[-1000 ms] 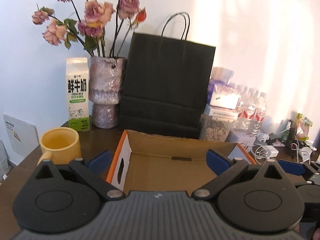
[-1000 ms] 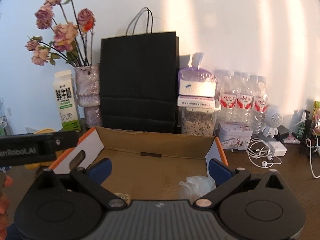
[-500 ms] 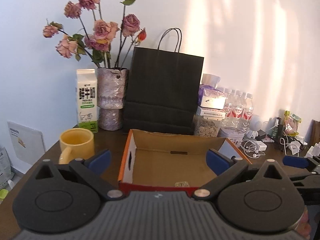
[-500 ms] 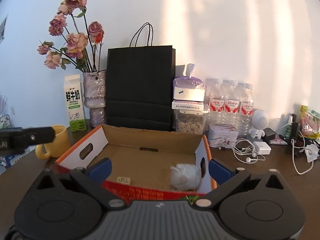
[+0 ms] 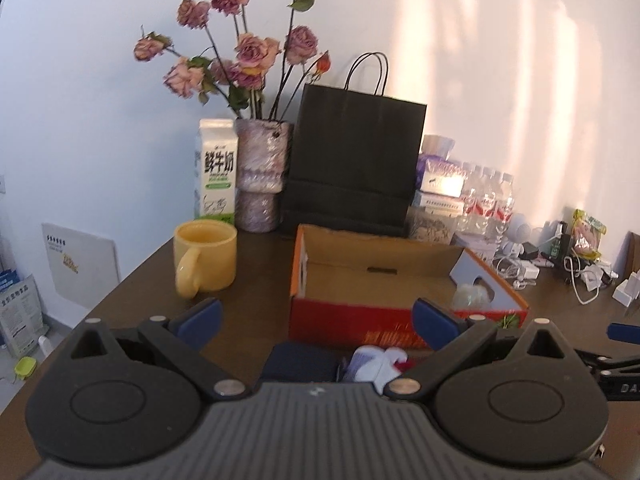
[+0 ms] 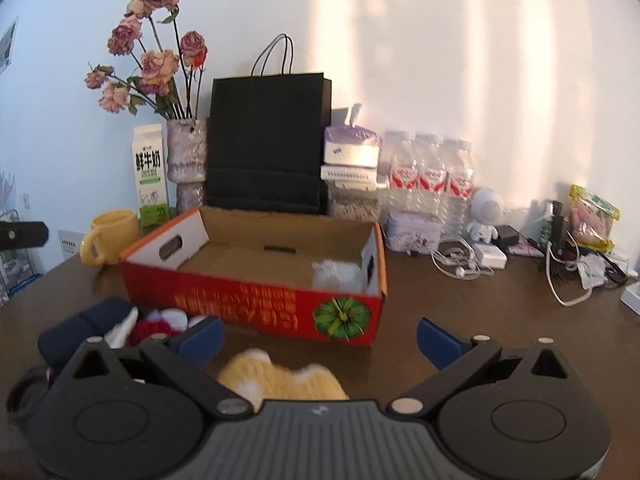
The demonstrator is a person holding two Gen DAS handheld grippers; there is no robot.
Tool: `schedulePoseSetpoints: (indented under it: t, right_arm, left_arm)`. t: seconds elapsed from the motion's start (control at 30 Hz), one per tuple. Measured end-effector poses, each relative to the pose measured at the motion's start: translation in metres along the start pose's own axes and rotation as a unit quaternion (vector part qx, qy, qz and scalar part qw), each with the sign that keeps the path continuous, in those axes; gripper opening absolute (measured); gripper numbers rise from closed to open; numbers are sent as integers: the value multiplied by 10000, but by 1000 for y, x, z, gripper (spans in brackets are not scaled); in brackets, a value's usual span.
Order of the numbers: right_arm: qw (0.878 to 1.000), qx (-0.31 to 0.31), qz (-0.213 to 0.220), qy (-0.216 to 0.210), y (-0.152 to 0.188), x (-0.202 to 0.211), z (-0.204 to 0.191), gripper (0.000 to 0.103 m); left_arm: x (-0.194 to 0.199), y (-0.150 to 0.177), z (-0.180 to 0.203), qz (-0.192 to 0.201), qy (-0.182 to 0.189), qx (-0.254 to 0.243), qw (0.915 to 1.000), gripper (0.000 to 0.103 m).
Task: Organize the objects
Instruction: 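Grasp the coiled black USB cable with the right gripper while the left tool returns to the table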
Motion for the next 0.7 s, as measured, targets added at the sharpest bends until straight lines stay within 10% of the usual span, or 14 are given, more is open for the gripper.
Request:
schedulePoseSetpoints:
  t: [0.7]
  right_arm:
    - [9922, -305, -1143, 405, 116, 22, 81, 103]
  left_arm:
    - [26, 89, -54, -842, -159, 142, 9962, 103]
Point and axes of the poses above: each gripper's, at about its wrist camera, not at the fingertips, and x roughly against the way its jaws point, z to its right, y to its underside, the point moved 8 cm from there along -x, roughly the way its jaws point, and after that the axes turned 8 degrees about -x, right-handed, at the moved point
